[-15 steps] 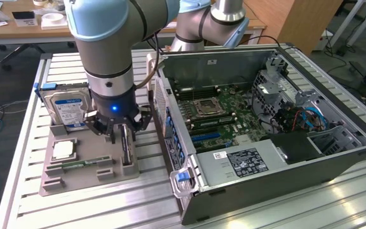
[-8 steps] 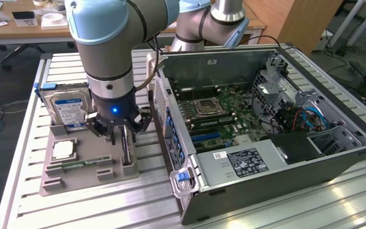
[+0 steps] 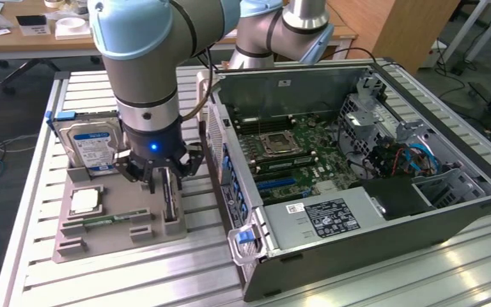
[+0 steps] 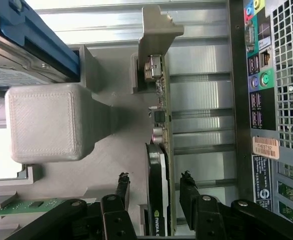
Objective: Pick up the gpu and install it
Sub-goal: 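Pick up the gpu and move the gpu toward the slot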
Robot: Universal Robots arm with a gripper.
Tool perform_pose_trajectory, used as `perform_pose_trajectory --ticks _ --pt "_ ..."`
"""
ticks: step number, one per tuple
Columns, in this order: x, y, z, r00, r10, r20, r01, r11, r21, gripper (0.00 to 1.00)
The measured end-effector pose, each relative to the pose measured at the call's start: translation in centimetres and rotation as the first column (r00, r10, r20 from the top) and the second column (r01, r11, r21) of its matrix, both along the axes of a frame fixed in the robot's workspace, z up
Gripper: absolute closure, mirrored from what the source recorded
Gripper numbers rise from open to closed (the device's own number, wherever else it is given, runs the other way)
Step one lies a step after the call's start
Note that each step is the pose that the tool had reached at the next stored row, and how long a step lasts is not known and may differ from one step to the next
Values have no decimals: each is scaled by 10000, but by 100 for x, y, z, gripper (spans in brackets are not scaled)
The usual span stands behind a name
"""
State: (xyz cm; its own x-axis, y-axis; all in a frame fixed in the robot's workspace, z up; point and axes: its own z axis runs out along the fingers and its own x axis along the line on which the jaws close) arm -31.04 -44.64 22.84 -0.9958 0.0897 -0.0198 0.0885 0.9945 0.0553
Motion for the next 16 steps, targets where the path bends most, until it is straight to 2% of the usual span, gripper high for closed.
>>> perform_pose_trajectory --ticks 7,16 --pt "0 62 -7 10000 1 0 -1 10000 0 47" --pt "0 66 -7 10000 0 -1 0 10000 -1 49"
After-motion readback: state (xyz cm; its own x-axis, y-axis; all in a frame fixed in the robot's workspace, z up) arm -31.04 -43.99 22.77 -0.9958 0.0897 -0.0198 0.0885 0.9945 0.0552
